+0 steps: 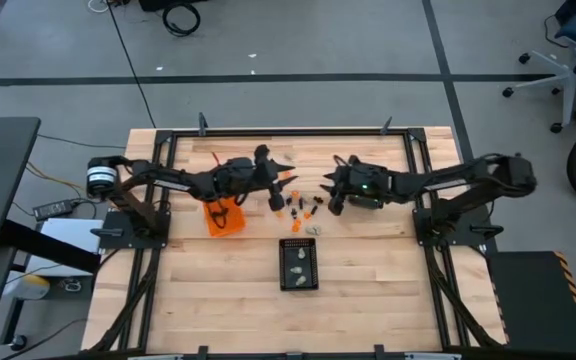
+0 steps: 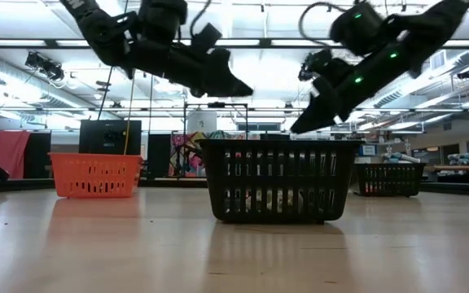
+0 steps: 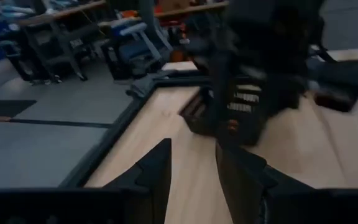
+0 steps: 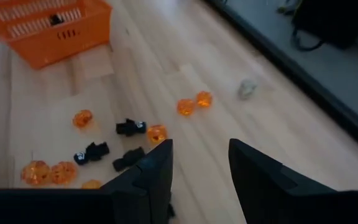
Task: Sort Halloween decoration
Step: Put the orange pumpkin toy into the top black bin
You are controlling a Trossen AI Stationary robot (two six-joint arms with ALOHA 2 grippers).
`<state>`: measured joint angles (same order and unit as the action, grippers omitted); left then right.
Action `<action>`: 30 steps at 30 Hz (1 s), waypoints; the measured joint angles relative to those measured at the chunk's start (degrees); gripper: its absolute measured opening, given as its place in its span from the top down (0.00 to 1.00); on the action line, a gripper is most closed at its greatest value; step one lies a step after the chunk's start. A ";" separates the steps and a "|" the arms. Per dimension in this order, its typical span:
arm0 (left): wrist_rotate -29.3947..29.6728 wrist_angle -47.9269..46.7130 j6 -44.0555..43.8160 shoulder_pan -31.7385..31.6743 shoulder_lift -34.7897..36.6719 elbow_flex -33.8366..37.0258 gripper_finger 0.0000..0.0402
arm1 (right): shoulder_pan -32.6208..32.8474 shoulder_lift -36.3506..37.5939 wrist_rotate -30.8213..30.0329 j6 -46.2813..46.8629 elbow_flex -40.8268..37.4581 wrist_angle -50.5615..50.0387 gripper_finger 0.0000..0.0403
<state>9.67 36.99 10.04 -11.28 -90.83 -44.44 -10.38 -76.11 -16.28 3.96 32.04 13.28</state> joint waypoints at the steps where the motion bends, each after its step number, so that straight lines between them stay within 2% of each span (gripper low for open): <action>1: 0.01 0.50 0.39 -0.36 0.63 0.09 0.67 | -0.18 -1.81 0.82 0.23 1.07 0.03 0.60; 11: -0.03 3.03 5.75 -3.73 6.83 3.70 0.67 | -0.37 -16.99 6.70 0.41 11.72 -0.50 0.60; 18: -3.65 15.35 6.12 -6.92 9.55 9.06 0.67 | -1.66 -24.77 6.16 0.39 20.31 -2.43 0.60; 20: -3.97 16.40 6.15 -7.70 11.06 10.50 0.67 | -2.45 -26.81 5.65 0.41 22.77 -4.64 0.60; 25: -3.95 12.39 6.23 -9.93 15.43 11.13 0.67 | -4.58 -31.72 5.60 0.60 28.56 -7.26 0.60; 30: -3.97 5.87 6.18 -12.08 19.53 11.14 0.67 | -5.99 -35.66 5.87 0.73 32.80 -10.16 0.55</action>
<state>5.69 42.86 16.21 -23.36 -71.30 -33.30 -16.38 -111.76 -10.41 4.69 64.85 3.13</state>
